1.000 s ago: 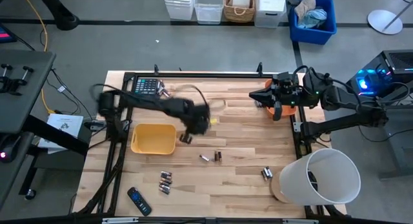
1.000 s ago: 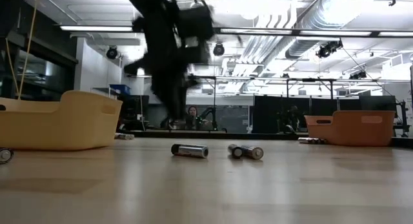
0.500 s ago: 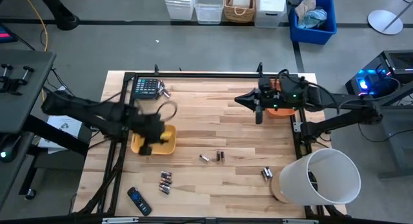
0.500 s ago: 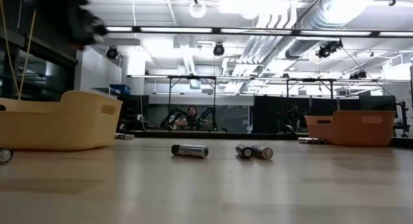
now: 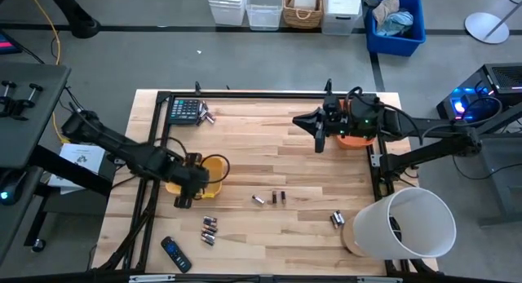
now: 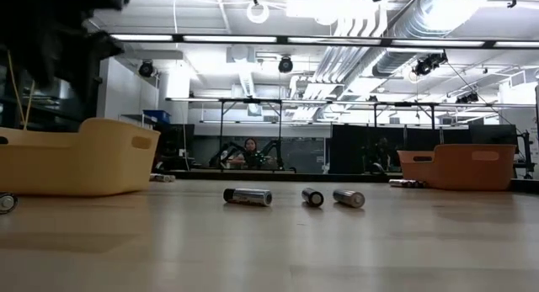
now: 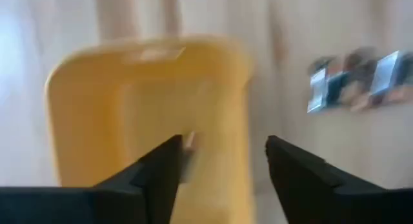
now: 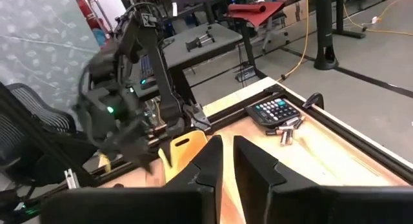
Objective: Sort batteries
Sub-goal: Put the black battery into the yellow bin
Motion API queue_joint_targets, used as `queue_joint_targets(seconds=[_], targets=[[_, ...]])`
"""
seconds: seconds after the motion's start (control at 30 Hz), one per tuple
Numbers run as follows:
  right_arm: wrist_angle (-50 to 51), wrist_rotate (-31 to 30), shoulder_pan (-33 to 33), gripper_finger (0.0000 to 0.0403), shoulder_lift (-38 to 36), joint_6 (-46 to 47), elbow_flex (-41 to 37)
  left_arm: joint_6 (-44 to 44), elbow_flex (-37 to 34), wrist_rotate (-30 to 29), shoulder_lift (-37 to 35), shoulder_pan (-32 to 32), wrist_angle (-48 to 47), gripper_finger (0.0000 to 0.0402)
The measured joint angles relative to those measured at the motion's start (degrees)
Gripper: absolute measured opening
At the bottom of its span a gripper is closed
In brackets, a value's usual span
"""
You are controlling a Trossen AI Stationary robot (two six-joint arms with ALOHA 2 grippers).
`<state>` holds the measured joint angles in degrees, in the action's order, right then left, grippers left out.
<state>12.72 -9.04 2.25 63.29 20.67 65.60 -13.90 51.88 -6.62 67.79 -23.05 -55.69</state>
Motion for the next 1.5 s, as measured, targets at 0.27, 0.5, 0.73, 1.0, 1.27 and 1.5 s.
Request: queue_joint_targets(seconds=[0.27,0.5,0.73,1.0,1.27,1.5], targets=[[-0.1,1.0,0.0,0.0051,0.0,-0.2,0.0,6.6,5.9,3.4,7.1,-11.8,10.0,0.0237],[1.1,5.1,0.0,0.0051,0.0,-0.2,0.0,-4.0,5.9,3.9,18.9,-21.8,24.3,0.0222],[0.9,9.1,0.0,0.0051,0.0,3.1,0.0,-10.3,5.9,3.5,26.6,-26.2,30.2,0.0208],[0.8,9.2,-1.8,0.0051,0.0,6.3,0.0,-5.1,5.8,1.4,32.0,-26.4,28.4,0.0192],[0.8,8.4,-3.6,0.0051,0.0,6.5,0.0,-7.9,5.8,0.5,33.2,-26.2,28.9,0.0187],[0.8,8.4,-4.8,0.0051,0.0,6.4,0.0,-9.5,5.8,0.9,33.2,-26.6,29.0,0.0187]])
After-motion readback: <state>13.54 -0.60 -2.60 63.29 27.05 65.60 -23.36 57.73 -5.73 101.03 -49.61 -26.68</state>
